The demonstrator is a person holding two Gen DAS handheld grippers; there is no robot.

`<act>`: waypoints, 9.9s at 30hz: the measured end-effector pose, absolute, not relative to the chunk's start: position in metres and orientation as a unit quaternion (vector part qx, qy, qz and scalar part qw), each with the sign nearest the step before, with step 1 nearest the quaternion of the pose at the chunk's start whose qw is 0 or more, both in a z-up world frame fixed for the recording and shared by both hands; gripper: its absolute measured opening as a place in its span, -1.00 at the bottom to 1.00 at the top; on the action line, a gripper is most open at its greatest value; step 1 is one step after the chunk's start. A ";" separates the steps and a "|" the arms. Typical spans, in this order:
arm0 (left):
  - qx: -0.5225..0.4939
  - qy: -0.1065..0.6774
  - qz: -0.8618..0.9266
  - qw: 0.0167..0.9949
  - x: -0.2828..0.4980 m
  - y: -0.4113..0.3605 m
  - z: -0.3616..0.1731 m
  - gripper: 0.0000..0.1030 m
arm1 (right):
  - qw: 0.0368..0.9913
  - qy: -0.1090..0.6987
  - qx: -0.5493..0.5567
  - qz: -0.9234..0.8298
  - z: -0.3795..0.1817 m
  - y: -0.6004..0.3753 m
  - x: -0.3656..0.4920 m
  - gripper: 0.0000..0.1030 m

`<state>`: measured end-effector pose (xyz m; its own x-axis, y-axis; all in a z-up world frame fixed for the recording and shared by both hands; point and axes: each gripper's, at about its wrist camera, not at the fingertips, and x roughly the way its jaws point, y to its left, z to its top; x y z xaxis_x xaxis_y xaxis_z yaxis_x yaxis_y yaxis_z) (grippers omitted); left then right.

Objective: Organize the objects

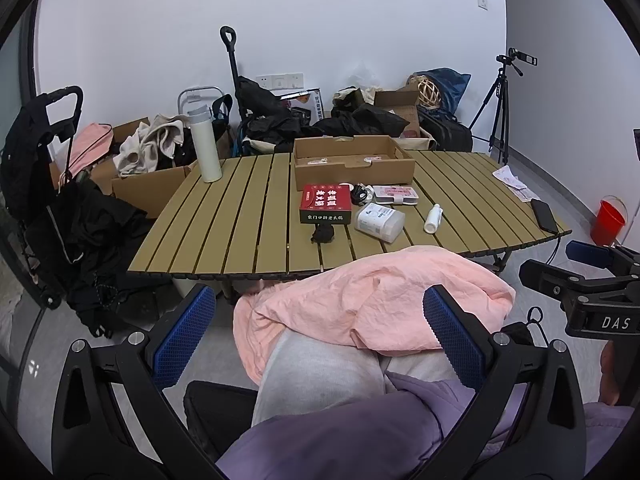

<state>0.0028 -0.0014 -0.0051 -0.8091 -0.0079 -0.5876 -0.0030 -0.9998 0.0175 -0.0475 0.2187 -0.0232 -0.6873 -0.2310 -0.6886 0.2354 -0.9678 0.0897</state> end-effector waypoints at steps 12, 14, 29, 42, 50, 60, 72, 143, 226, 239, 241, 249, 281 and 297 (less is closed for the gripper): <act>0.309 -0.009 -0.951 0.001 0.003 -0.001 -0.006 1.00 | 0.127 0.005 0.373 -0.919 -0.022 0.218 -0.045 1.00; 0.309 -0.009 -0.951 0.001 0.003 -0.001 -0.005 1.00 | 0.128 0.006 0.373 -0.919 -0.022 0.218 -0.045 1.00; 0.310 -0.009 -0.951 0.001 0.004 -0.001 -0.007 1.00 | 0.127 0.005 0.374 -0.919 -0.023 0.218 -0.044 1.00; 0.313 -0.009 -0.950 -0.002 0.003 0.001 -0.010 1.00 | 0.127 0.005 0.375 -0.918 -0.022 0.220 -0.043 1.00; 0.336 0.017 -0.942 0.007 -0.040 -0.023 -0.020 1.00 | 0.120 0.002 0.339 -0.933 -0.022 0.234 -0.068 1.00; 0.377 0.041 -0.924 -0.042 -0.155 -0.035 -0.080 1.00 | 0.162 0.008 0.418 -0.894 -0.092 0.234 -0.190 1.00; 0.441 0.063 -0.881 -0.158 -0.329 0.021 -0.137 0.08 | 0.183 -0.107 0.469 -0.858 -0.159 0.200 -0.315 0.15; 0.416 0.012 -0.909 0.029 -0.360 -0.093 0.053 0.98 | 0.180 -0.011 0.418 -0.891 0.069 0.200 -0.423 0.84; 0.480 0.024 -0.875 -0.052 -0.315 -0.027 -0.185 -0.45 | 0.075 -0.016 0.486 -0.871 -0.190 0.246 -0.360 -0.27; 0.421 0.098 -0.895 -0.110 -0.170 -0.029 -0.092 -0.45 | 0.132 -0.004 0.399 -0.907 -0.105 0.260 -0.194 -0.27; 0.414 0.095 -0.899 -0.104 -0.170 -0.027 -0.085 -0.45 | 0.142 -0.005 0.390 -0.910 -0.099 0.258 -0.189 -0.27; 0.406 0.100 -0.903 -0.104 -0.189 -0.030 -0.077 -0.45 | 0.164 -0.020 0.387 -0.907 -0.095 0.256 -0.196 -0.27; 0.497 0.074 -0.864 -0.031 -0.558 -0.083 -0.108 0.19 | 0.283 -0.080 0.536 -0.791 -0.164 0.064 -0.605 0.17; 0.419 0.015 -0.908 -0.023 -0.400 -0.079 0.060 0.89 | 0.217 0.009 0.411 -0.885 0.037 0.175 -0.461 0.39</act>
<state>-0.4002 -0.0789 0.0601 -0.6482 0.0544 -0.7595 -0.0290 -0.9985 -0.0467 -0.4610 0.1750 0.0367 -0.5681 -0.3768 -0.7317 0.3914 -0.9058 0.1626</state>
